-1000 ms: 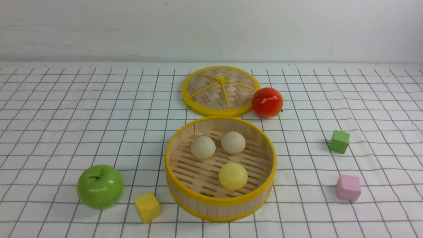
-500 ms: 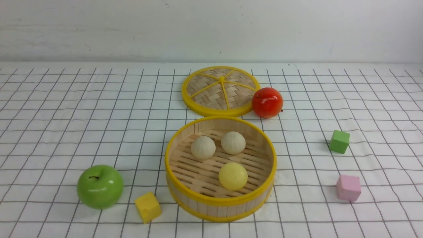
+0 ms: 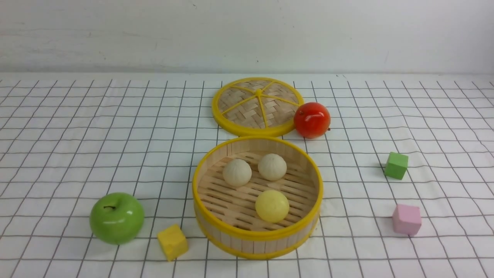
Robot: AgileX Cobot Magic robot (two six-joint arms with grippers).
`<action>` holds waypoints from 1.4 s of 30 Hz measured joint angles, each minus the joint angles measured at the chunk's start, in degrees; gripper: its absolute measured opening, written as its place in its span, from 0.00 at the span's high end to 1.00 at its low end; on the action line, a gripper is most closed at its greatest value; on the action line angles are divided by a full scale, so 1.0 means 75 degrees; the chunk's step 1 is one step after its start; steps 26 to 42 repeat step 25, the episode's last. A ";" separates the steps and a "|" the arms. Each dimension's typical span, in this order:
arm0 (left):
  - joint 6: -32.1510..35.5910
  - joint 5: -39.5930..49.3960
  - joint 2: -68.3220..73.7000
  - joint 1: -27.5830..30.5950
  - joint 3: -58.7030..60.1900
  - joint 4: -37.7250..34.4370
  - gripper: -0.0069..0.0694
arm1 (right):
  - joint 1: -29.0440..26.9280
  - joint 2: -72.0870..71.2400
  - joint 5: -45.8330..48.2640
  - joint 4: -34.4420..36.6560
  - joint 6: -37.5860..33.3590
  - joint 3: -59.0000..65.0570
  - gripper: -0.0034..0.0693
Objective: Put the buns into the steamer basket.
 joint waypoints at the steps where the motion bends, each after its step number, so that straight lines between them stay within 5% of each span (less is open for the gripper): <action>1: 0.0000 0.0000 0.0000 0.0000 0.0000 0.0000 0.60 | 0.0000 0.0000 0.0000 0.0000 0.0000 0.0000 0.91; 42: 0.0000 0.0006 0.0000 0.0000 0.0000 0.0000 0.60 | 0.0000 0.0000 -0.0009 0.0000 0.0000 0.0002 0.87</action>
